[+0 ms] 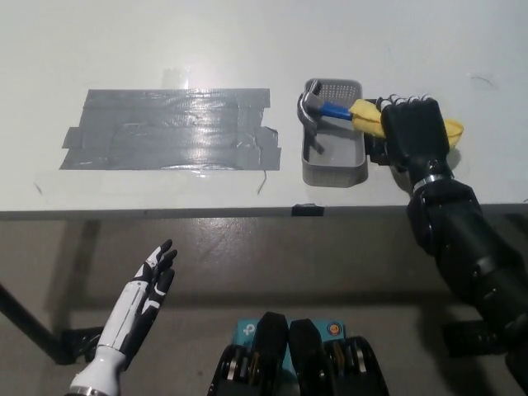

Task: The robot picks the hammer with right hand and hits the black area on the desk and places it back.

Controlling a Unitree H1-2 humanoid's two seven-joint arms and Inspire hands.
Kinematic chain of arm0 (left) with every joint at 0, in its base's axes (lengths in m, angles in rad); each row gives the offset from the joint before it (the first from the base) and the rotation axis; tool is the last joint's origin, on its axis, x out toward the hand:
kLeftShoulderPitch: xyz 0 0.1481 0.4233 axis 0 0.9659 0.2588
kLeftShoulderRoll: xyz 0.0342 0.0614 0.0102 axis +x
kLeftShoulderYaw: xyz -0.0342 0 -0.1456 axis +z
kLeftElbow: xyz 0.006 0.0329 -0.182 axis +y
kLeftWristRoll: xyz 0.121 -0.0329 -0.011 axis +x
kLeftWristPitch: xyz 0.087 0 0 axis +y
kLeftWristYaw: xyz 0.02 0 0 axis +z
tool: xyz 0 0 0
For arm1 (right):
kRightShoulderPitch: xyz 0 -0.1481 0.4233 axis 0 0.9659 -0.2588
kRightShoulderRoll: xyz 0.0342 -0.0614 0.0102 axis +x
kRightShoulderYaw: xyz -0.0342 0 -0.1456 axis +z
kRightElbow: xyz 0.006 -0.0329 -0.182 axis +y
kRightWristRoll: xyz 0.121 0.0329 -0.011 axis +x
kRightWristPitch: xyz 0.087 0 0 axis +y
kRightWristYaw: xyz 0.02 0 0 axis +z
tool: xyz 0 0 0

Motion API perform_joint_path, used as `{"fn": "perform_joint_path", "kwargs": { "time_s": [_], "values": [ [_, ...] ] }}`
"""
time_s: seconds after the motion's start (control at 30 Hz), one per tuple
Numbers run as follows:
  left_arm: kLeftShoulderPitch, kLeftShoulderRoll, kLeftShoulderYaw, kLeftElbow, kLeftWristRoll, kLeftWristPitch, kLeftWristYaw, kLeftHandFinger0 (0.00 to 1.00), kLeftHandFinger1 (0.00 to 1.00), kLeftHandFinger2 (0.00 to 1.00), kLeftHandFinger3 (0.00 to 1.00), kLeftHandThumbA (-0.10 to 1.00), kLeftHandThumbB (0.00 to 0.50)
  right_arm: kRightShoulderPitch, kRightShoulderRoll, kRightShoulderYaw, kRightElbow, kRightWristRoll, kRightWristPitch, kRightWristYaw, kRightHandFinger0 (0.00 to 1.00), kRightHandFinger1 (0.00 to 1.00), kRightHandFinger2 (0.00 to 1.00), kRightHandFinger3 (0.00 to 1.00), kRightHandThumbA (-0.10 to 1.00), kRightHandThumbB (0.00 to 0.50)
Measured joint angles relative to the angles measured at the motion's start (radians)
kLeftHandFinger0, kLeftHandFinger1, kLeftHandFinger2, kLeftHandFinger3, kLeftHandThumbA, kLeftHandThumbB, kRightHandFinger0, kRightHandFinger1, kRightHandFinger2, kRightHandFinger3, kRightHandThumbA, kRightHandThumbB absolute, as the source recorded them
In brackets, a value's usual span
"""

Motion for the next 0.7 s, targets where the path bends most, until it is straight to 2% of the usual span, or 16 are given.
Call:
{"fn": "perform_joint_path", "kwargs": {
  "time_s": [0.03, 0.13, 0.17, 0.27, 0.4, 0.43, 0.47, 0.5, 0.57, 0.63, 0.7],
  "values": [
    [-0.001, 0.000, 0.000, 0.000, 0.000, 0.000, 0.000, 1.00, 1.00, 1.00, 1.00, 1.00, 0.017, -0.002, 0.000, 0.005, 0.015, 0.000, -0.006, -0.020, 0.00, 0.30, 0.76, 0.74, -0.10, 0.218],
    [-0.003, 0.000, 0.000, 0.000, 0.000, 0.000, 0.000, 1.00, 1.00, 1.00, 1.00, 1.00, 0.012, -0.010, 0.001, 0.022, 0.060, 0.000, -0.032, -0.081, 0.00, 0.39, 0.78, 0.88, -0.10, 0.205],
    [-0.004, 0.000, 0.000, 0.000, 0.000, 0.000, 0.000, 1.00, 1.00, 1.00, 1.00, 1.00, 0.009, -0.011, 0.001, 0.027, 0.071, 0.000, -0.039, -0.102, 0.00, 0.39, 0.78, 0.88, -0.10, 0.224],
    [-0.005, 0.000, 0.001, 0.000, 0.000, 0.000, 0.000, 1.00, 1.00, 1.00, 1.00, 1.00, 0.002, -0.013, 0.000, 0.038, 0.090, 0.001, -0.061, -0.145, 0.00, 0.40, 0.79, 0.89, -0.10, 0.206],
    [-0.007, 0.000, 0.002, 0.000, 0.000, 0.000, 0.000, 1.00, 1.00, 1.00, 1.00, 1.00, 0.008, -0.013, -0.003, 0.039, 0.090, 0.007, -0.092, -0.182, 0.00, 0.36, 0.77, 0.80, -0.10, 0.176],
    [-0.008, 0.000, 0.002, 0.000, 0.000, 0.000, 0.000, 1.00, 1.00, 1.00, 1.00, 1.00, 0.007, -0.012, -0.004, 0.027, 0.085, 0.016, -0.105, -0.182, 0.00, 0.37, 0.77, 0.86, -0.10, 0.157],
    [-0.009, 0.000, 0.002, 0.000, 0.000, 0.000, 0.000, 1.00, 1.00, 1.00, 1.00, 1.00, 0.006, -0.012, -0.003, 0.011, 0.080, 0.027, -0.117, -0.182, 0.00, 0.42, 0.79, 0.96, -0.10, 0.139],
    [-0.009, 0.000, 0.002, 0.000, 0.000, 0.000, 0.000, 1.00, 1.00, 1.00, 1.00, 1.00, 0.005, -0.009, -0.003, -0.016, 0.060, 0.047, -0.131, -0.171, 0.00, 0.45, 0.79, 0.99, -0.10, 0.138],
    [-0.009, 0.000, 0.001, 0.000, 0.000, 0.000, 0.000, 1.00, 1.00, 1.00, 1.00, 1.00, 0.000, -0.003, -0.003, -0.060, 0.016, 0.082, -0.148, -0.134, 0.01, 0.46, 0.78, 0.93, -0.10, 0.126],
    [-0.009, 0.000, 0.001, 0.000, 0.000, 0.001, 0.000, 1.00, 1.00, 1.00, 1.00, 1.00, 0.000, 0.007, -0.003, -0.099, -0.032, 0.120, -0.154, -0.092, 0.00, 0.38, 0.77, 0.88, -0.10, 0.144],
    [-0.009, 0.000, 0.001, 0.001, 0.000, 0.001, 0.000, 1.00, 1.00, 1.00, 1.00, 1.00, 0.000, 0.015, -0.003, -0.133, -0.071, 0.155, -0.158, -0.048, 0.00, 0.31, 0.69, 0.74, -0.10, 0.164]
  ]
}}
